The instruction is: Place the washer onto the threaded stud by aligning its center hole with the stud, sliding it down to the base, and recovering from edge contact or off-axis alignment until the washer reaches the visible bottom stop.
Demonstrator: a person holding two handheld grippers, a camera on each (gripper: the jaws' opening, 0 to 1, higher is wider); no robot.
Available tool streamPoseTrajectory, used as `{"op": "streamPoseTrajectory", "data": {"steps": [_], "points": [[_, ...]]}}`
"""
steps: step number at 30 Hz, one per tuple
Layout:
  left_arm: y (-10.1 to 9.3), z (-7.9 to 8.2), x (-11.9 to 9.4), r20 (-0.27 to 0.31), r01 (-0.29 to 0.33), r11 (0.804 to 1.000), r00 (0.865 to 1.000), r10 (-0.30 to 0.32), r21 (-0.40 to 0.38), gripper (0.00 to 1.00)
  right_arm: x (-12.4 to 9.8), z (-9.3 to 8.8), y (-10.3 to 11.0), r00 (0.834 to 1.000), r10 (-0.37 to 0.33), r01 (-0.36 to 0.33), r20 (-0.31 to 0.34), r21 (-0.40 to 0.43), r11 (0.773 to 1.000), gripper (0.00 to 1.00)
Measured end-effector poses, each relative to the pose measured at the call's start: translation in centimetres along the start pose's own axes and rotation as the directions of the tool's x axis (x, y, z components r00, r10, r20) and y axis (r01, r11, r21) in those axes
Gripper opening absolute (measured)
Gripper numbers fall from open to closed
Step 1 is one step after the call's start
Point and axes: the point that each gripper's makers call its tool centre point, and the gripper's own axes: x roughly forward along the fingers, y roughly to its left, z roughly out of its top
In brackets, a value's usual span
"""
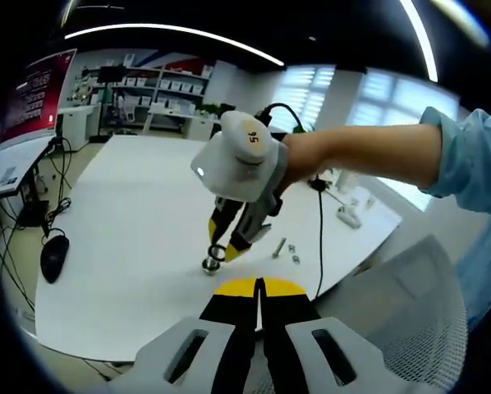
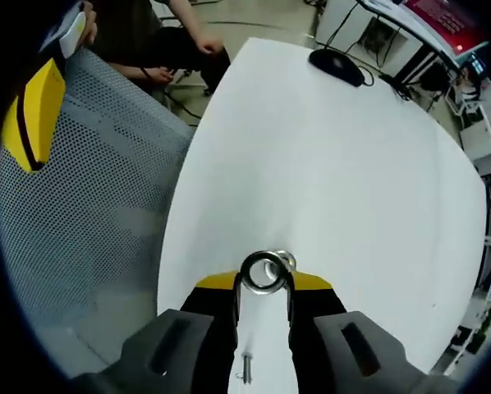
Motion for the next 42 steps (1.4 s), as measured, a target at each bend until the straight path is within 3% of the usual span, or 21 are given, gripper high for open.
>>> {"op": "streamPoseTrajectory", "data": {"steps": [18, 42], "points": [[0.0, 0.0, 0.0, 0.001, -0.001, 1.0, 1.0, 0.001, -0.003, 0.0, 1.2, -1.0, -1.8, 0.998, -0.053, 0.054, -0.03, 0.036, 0.998, 0.22], [0.0, -0.4, 0.1, -0.024, -0.008, 1.0, 1.0, 0.007, -0.009, 0.0, 5.3, -1.5, -1.6, 0.998, 0.019, -0.014, -0.066, 0.072, 0.997, 0.22]]}}
